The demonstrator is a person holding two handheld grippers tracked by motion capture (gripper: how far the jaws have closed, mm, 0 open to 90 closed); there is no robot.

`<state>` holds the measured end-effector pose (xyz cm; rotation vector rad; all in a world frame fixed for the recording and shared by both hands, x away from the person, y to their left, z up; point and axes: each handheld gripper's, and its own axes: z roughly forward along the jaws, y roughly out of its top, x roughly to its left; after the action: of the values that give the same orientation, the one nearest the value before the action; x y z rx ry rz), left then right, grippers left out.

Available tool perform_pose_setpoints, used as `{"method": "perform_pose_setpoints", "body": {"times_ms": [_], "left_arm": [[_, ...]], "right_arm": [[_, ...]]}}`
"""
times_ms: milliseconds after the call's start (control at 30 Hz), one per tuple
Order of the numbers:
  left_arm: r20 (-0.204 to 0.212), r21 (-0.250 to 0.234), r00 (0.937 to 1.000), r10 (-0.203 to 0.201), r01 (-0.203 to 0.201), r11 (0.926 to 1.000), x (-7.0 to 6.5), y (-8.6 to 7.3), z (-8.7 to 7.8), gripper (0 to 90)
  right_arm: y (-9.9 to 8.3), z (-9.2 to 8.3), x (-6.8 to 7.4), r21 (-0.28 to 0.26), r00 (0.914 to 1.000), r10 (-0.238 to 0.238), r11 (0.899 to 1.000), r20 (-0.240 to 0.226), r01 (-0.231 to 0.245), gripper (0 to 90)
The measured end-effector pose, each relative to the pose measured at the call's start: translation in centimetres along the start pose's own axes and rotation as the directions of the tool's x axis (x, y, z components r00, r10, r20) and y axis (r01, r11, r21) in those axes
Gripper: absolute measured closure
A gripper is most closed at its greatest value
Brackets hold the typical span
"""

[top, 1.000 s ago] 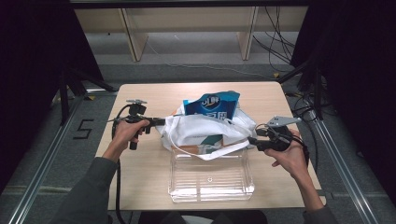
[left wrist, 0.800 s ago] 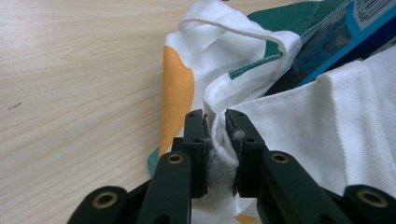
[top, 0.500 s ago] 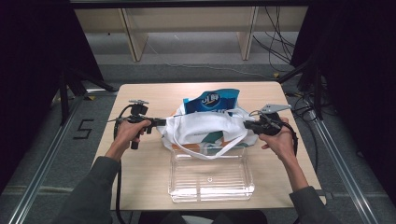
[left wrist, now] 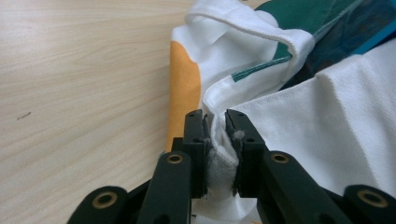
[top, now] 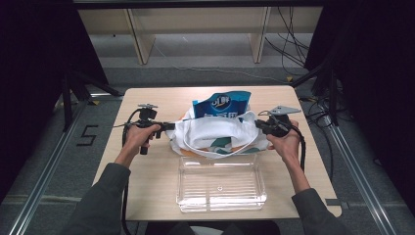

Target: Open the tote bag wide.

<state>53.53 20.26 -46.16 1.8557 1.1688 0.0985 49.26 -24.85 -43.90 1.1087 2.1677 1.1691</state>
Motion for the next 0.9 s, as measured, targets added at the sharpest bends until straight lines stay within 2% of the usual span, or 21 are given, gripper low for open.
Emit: {"method": "perform_pose_setpoints", "body": {"times_ms": [167,200,233,267,300,333,367,400,467,500,600,633,767,833,867,900], "left_arm": [[-0.001,-0.006,0.9996,-0.030,0.030,0.9995,0.6,0.0,0.7,78.2],[-0.002,-0.004,0.9995,-0.031,0.031,0.9995,0.7,0.0,0.8,78.2],[-0.008,0.002,0.9996,-0.029,0.029,0.9996,0.8,-0.1,1.1,78.2],[-0.013,0.008,0.9996,-0.027,0.027,0.9996,0.9,-0.3,1.3,78.2],[-0.017,0.018,0.9996,-0.023,0.023,0.9996,0.9,-0.4,1.5,78.2],[-0.018,0.028,0.9997,-0.016,0.017,0.9995,1.0,-0.5,1.7,78.2],[-0.024,0.019,0.9995,-0.021,0.022,0.9996,0.9,-0.7,2.0,78.2],[-0.029,0.027,0.9995,-0.014,0.015,0.9995,1.0,-0.8,2.1,78.2],[-0.032,0.040,0.9995,-0.006,0.007,0.9992,1.1,-1.0,2.3,78.2],[-0.034,0.037,0.9994,0.001,0.001,0.9993,1.0,-1.1,2.5,78.2],[-0.053,0.048,0.9980,0.034,-0.031,0.9984,0.8,-1.4,2.7,78.3],[-0.053,0.065,0.9970,0.057,-0.054,0.9965,1.0,-1.4,2.7,78.3],[-0.062,0.061,0.9965,0.056,-0.053,0.9967,0.7,-1.4,2.6,78.3],[-0.061,0.063,0.9961,0.064,-0.060,0.9962,0.7,-1.4,2.6,78.3],[-0.060,0.065,0.9959,0.068,-0.064,0.9958,0.7,-1.4,2.5,78.0],[-0.057,0.051,0.9970,0.054,-0.051,0.9974,0.7,-1.3,2.4,77.5]], "right_arm": [[-1.2,1.3,-0.4,0.072,0.9998,-0.009,0.997,-0.019,0.010,89.0],[-1.4,1.7,-0.2,0.085,0.9998,0.015,0.996,-0.016,-0.014,89.0],[-1.6,2.0,-0.6,0.087,0.9997,-0.019,0.996,-0.018,0.020,89.0],[-1.8,2.4,-0.5,0.111,0.9998,0.001,0.994,-0.020,0.001,89.0],[-2.0,2.7,-0.6,0.118,0.9995,-0.023,0.993,-0.020,0.025,89.0],[-2.4,3.3,-0.6,0.139,0.9995,-0.020,0.990,-0.025,0.023,89.0],[-2.4,3.3,-0.6,0.139,0.9995,-0.020,0.990,-0.025,0.023,89.0],[-2.5,3.3,-0.4,0.164,0.9996,0.004,0.986,-0.026,0.000,89.0],[-2.9,3.6,-0.5,0.176,0.9993,-0.028,0.984,-0.026,0.032,89.0],[-2.9,3.6,-0.5,0.176,0.9993,-0.028,0.984,-0.026,0.032,89.0],[-3.2,3.6,-0.4,0.189,0.9989,-0.039,0.981,-0.026,0.043,89.0],[-3.4,3.6,-0.4,0.190,0.9986,-0.045,0.981,-0.027,0.049,89.0],[-3.3,3.5,-0.3,0.184,0.9985,-0.049,0.981,-0.025,0.053,88.6],[-3.0,3.0,-0.2,0.165,0.9985,-0.045,0.985,-0.031,0.049,83.7],[-2.8,2.9,-0.4,0.138,0.9981,-0.052,0.989,-0.034,0.057,75.6],[-2.5,2.6,-0.4,0.139,0.9993,-0.014,0.990,-0.034,0.019,67.0]]}}
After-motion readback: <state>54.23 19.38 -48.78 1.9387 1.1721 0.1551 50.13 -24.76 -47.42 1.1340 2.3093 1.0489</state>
